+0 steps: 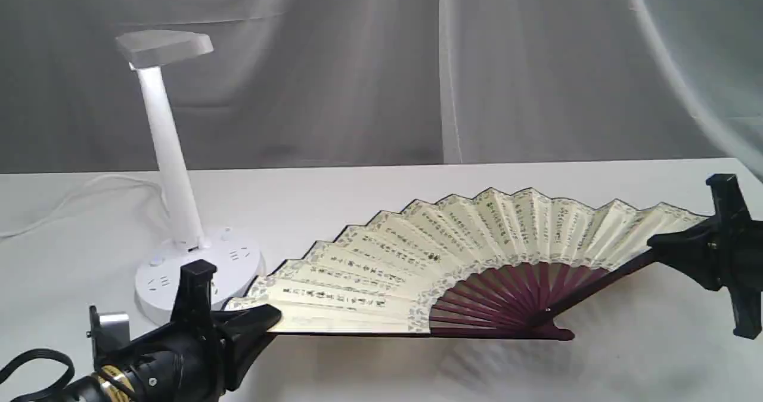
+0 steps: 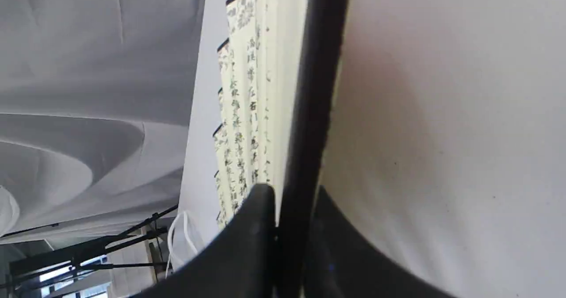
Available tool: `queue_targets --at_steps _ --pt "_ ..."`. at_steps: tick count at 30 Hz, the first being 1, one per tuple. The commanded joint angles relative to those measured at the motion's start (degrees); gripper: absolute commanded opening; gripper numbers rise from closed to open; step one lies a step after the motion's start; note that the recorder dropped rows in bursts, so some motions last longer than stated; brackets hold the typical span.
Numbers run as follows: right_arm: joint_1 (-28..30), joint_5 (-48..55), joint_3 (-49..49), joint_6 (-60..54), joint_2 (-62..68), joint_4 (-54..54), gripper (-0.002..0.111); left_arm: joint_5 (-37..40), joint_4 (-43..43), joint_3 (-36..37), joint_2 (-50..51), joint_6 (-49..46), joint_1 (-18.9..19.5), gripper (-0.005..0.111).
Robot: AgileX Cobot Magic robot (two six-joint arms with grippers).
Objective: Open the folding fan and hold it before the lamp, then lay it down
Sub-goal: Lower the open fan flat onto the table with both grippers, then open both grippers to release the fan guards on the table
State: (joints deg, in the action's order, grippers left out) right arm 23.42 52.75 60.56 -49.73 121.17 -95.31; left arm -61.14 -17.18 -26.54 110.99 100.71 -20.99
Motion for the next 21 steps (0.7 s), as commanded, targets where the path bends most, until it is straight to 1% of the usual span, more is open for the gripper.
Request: queue_targets --at_steps 1,5,8,12,16,21 --pt "-0.05 -0.51 0.25 -2.91 0.41 2.83 0.005 -0.04 1.21 -0.48 -0.19 -0.72 -0.32 0.0" --pt "-0.05 -0.83 0.25 -2.91 0.41 3.61 0.023 -0.29 1.74 -0.48 -0.19 -0.72 -0.32 0.0" --pt "-0.05 -1.06 0.25 -2.91 0.41 4.79 0.032 -0.29 1.9 -0.48 -0.19 -0.72 -0.32 0.0" --pt "-0.05 -1.35 0.25 -2.91 0.41 7.57 0.043 -0.02 2.26 -0.48 -0.19 -3.17 -0.32 0.0" --pt "-0.05 -1.35 0.25 -2.91 0.41 10.79 0.054 1.96 2.26 -0.48 -0.19 -4.13 -0.32 0.0" --pt "-0.05 -0.4 0.25 -2.75 0.41 13.87 0.065 2.08 2.26 -0.48 -0.19 -4.8 -0.32 0.0"
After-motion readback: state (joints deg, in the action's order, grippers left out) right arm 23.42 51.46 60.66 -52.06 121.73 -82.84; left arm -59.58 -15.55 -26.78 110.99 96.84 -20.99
